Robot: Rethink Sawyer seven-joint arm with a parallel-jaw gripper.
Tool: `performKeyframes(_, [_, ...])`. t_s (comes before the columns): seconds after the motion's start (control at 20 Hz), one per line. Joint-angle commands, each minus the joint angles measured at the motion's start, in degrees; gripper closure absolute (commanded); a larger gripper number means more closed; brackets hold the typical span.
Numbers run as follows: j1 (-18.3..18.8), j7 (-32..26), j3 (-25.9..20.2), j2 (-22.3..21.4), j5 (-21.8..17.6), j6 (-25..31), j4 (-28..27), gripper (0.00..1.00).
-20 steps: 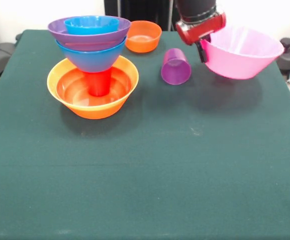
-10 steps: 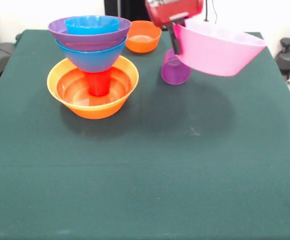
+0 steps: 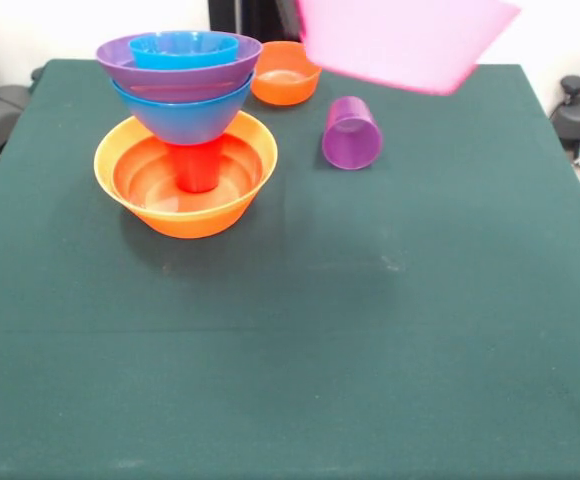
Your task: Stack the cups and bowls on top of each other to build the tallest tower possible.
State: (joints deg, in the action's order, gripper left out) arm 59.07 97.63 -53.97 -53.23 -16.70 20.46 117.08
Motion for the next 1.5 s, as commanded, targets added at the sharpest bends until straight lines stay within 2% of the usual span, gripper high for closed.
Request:
performKeyframes(0.05, [8.28, -3.77, -17.5, -3.74, 5.85, 5.77, 5.86, 1.0])
performKeyframes(0.35, [13.01, -5.68, -24.11, -1.16, 5.64, 7.95, 5.47, 1.0])
performKeyframes(0.5, [16.29, -9.51, -26.8, 0.0, 4.05, 11.68, 6.4, 1.0])
performKeyframes(0.7, [18.02, -14.46, -27.11, 1.53, 0.51, 16.33, 6.28, 1.0])
performKeyframes(1.15, [22.72, -20.13, -28.62, 6.75, -6.13, 22.39, 6.24, 1.0])
performKeyframes(1.35, [23.57, -23.2, -28.1, 7.15, -9.7, 27.07, 5.25, 1.0])
performKeyframes(1.5, [24.26, -23.53, -28.36, 7.47, -11.45, 28.53, 5.36, 1.0])
